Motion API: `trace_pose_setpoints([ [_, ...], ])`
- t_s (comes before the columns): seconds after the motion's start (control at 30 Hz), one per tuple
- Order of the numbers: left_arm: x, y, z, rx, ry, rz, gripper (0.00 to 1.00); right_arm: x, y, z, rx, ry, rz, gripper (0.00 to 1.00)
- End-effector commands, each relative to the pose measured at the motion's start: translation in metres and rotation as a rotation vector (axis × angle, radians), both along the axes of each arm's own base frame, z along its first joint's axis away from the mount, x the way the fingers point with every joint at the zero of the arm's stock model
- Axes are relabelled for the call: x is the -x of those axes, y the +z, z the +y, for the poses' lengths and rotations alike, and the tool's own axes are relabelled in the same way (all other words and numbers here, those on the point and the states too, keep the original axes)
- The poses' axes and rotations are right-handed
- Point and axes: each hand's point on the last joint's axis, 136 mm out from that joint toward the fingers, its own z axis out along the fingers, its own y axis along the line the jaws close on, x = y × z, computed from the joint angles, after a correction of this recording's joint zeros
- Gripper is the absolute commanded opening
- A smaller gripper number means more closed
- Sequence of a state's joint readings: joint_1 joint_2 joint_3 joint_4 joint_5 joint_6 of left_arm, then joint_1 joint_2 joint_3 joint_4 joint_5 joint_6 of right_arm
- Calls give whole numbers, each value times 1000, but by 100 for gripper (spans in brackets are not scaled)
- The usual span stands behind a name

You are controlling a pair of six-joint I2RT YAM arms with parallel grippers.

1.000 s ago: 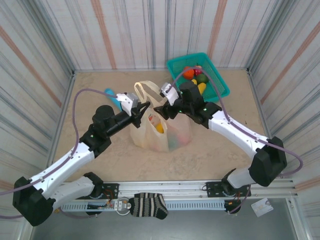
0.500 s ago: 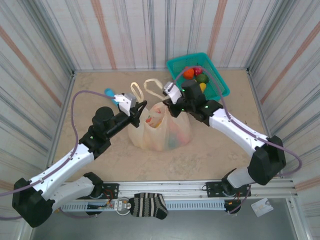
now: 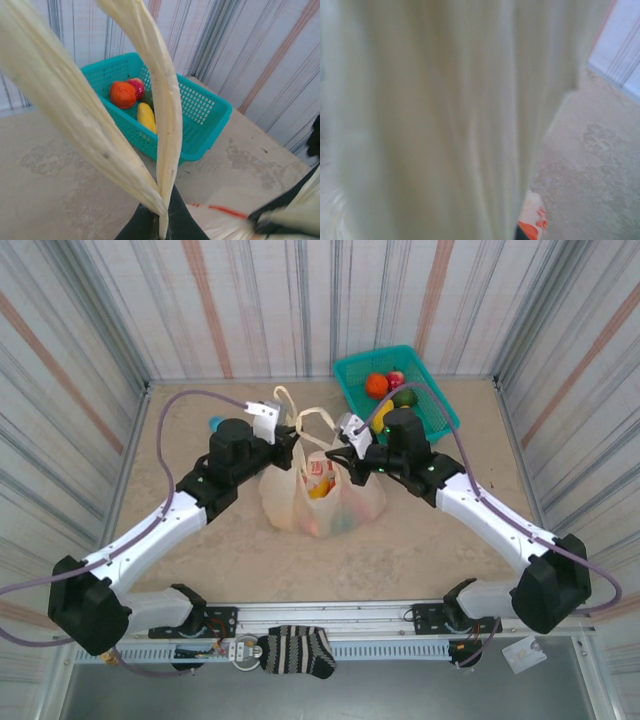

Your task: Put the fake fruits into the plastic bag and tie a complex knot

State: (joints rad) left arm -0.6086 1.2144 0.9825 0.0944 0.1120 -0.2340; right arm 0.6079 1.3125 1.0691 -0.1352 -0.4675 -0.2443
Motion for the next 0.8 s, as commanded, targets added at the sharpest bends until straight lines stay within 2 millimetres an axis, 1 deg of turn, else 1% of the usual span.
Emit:
trace_pose_setpoints([
  [0.0,3,24,-9,66,-18,24,0,-2,-7,7,116,5,-65,9],
  [0.1,5,25,-20,66,-28,47,0,-6,-14,18,197,-7,-96,15],
  [0.17,5,25,-23,58,-11,47,0,-11,-17,24,237,-31,-116,21],
  [0.23,4,25,-23,53,10,46,0,-18,-13,28,236,-68,-139,34],
  [0.3,4,22,-23,54,16,59,0,-23,-4,28,210,-105,-168,45],
  [0.33,5,21,-23,57,15,60,0,-24,2,28,189,-120,-186,48],
  [0.5,8,17,-21,61,8,56,0,-26,35,24,88,-171,-277,49],
  [0.57,11,20,-22,80,-10,33,0,-24,44,24,67,-168,-301,47],
  [0.67,17,29,-27,109,-55,3,0,-27,44,26,82,-156,-296,45],
  [0.77,22,33,-30,109,-86,-16,0,-25,44,30,81,-136,-300,35],
])
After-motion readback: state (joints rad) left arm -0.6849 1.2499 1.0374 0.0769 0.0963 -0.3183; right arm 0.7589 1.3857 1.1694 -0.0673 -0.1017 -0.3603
